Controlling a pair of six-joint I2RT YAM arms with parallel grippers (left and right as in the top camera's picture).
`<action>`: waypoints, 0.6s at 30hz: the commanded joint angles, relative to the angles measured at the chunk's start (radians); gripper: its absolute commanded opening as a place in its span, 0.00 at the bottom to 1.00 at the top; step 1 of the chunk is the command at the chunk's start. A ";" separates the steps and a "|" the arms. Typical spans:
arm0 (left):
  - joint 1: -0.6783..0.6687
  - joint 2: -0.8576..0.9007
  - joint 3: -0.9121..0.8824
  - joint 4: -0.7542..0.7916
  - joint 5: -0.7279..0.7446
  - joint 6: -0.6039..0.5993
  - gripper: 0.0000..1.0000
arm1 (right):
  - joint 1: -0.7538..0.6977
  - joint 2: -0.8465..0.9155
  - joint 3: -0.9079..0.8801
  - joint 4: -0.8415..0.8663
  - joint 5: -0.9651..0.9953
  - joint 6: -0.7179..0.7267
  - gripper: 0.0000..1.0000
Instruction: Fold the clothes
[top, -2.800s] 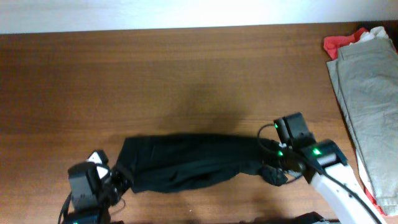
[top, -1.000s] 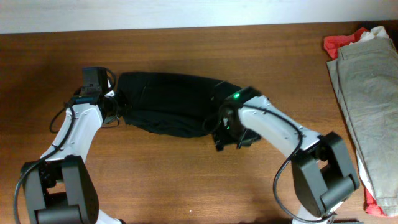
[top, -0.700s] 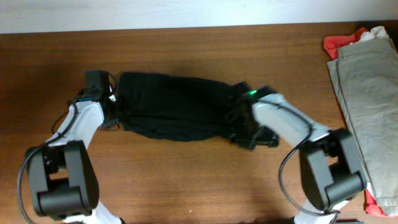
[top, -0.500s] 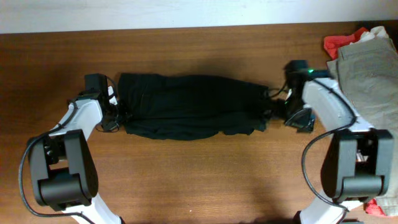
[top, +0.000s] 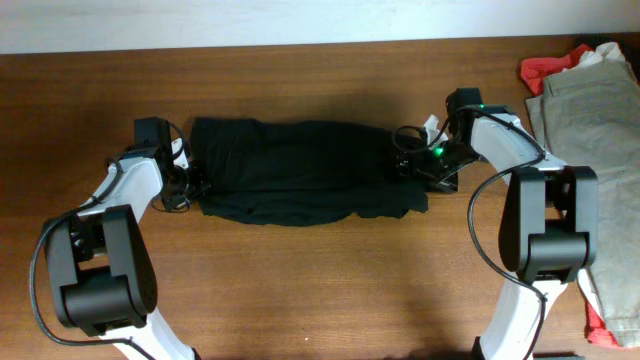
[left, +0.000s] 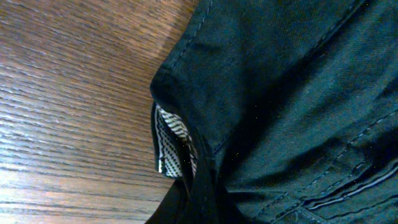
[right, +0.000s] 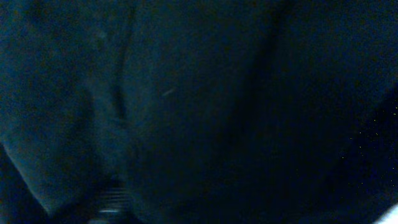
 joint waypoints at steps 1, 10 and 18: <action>-0.011 0.064 -0.028 -0.018 0.045 0.020 0.09 | 0.006 0.042 -0.054 0.100 -0.049 0.054 0.38; -0.011 0.064 -0.028 -0.027 0.041 0.020 0.01 | -0.046 0.039 0.172 -0.034 0.203 -0.106 0.04; -0.011 0.064 -0.028 -0.027 0.042 0.020 0.01 | 0.045 0.039 0.451 -0.286 0.249 -0.262 0.04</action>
